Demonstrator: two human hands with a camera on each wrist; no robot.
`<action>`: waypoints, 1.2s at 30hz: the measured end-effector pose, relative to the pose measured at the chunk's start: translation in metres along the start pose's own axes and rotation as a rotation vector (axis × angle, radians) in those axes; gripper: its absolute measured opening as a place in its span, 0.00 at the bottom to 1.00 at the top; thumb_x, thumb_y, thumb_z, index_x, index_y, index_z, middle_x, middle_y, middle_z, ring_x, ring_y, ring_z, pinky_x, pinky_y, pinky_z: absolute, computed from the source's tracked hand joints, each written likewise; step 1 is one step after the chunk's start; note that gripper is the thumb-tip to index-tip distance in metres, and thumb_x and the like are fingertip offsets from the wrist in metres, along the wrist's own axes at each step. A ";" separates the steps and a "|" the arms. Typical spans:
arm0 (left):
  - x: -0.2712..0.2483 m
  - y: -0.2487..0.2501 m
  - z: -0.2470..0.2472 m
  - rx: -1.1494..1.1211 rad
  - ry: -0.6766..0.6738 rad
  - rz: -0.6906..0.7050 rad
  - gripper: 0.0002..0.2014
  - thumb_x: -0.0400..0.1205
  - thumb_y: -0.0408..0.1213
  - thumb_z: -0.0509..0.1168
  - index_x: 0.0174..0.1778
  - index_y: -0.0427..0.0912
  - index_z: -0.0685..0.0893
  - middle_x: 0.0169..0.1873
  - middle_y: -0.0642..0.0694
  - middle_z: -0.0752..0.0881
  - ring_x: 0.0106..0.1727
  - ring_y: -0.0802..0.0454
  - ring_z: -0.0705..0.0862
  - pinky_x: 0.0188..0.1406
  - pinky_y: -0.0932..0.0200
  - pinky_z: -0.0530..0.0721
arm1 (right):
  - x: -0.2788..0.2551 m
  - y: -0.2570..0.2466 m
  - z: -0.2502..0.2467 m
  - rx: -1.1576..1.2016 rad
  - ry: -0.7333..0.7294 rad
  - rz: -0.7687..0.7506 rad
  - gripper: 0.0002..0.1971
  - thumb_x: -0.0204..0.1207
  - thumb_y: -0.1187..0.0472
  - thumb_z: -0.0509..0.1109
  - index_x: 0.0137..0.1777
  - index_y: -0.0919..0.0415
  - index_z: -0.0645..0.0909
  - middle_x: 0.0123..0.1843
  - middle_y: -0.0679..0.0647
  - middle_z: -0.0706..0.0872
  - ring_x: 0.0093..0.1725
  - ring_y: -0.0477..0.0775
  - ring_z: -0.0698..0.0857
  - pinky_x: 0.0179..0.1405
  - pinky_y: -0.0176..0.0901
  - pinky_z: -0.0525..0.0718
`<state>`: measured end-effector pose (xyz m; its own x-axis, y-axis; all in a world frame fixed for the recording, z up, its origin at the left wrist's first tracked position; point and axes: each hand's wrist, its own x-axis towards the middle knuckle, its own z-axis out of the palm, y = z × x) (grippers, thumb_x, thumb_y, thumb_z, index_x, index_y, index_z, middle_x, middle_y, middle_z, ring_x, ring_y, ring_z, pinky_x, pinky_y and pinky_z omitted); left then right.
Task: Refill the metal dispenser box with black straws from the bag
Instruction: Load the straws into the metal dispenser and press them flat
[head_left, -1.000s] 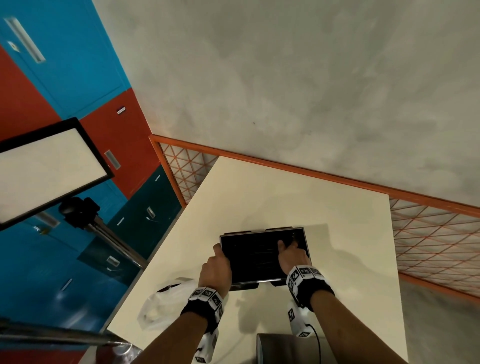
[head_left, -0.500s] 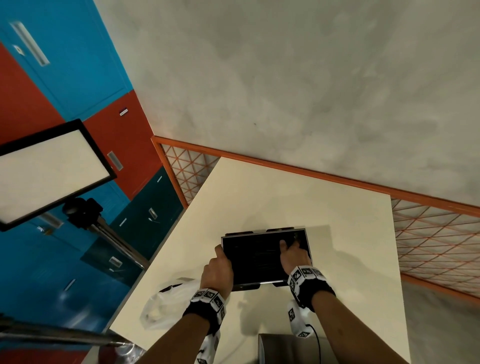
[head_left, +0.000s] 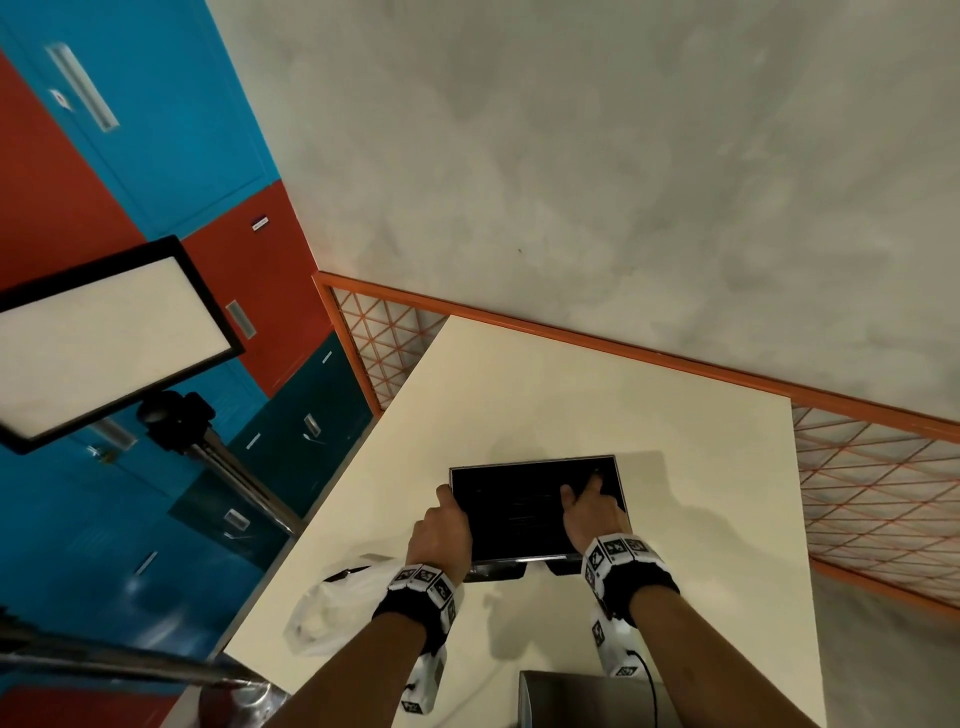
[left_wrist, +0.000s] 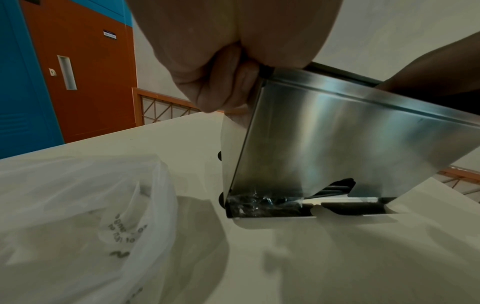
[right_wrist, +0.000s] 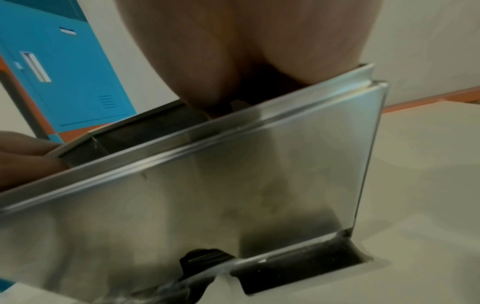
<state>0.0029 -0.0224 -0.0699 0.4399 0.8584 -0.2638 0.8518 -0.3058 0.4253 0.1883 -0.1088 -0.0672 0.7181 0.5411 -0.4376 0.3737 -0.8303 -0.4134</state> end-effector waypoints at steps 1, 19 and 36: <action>0.002 0.001 -0.001 0.011 -0.006 -0.003 0.09 0.86 0.33 0.51 0.62 0.40 0.67 0.54 0.35 0.86 0.54 0.32 0.85 0.49 0.46 0.78 | 0.000 0.000 -0.001 0.002 -0.010 -0.012 0.31 0.87 0.44 0.53 0.82 0.63 0.54 0.68 0.70 0.79 0.63 0.71 0.82 0.53 0.53 0.79; 0.040 0.014 -0.016 0.044 -0.099 -0.121 0.15 0.88 0.31 0.49 0.70 0.35 0.71 0.67 0.31 0.82 0.66 0.31 0.81 0.62 0.43 0.78 | -0.009 -0.014 0.001 -0.577 -0.007 -0.386 0.24 0.85 0.41 0.47 0.73 0.51 0.72 0.74 0.55 0.73 0.71 0.65 0.73 0.68 0.67 0.69; 0.041 0.016 -0.016 0.054 -0.097 -0.140 0.14 0.89 0.34 0.50 0.68 0.36 0.71 0.65 0.32 0.82 0.65 0.32 0.82 0.61 0.43 0.78 | 0.015 -0.032 0.019 -0.426 -0.147 -0.701 0.22 0.85 0.51 0.56 0.80 0.43 0.69 0.83 0.45 0.64 0.82 0.58 0.62 0.78 0.65 0.64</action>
<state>0.0300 0.0144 -0.0596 0.3388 0.8515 -0.4003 0.9197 -0.2100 0.3318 0.1763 -0.0714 -0.0760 0.1636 0.9388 -0.3031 0.9172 -0.2579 -0.3037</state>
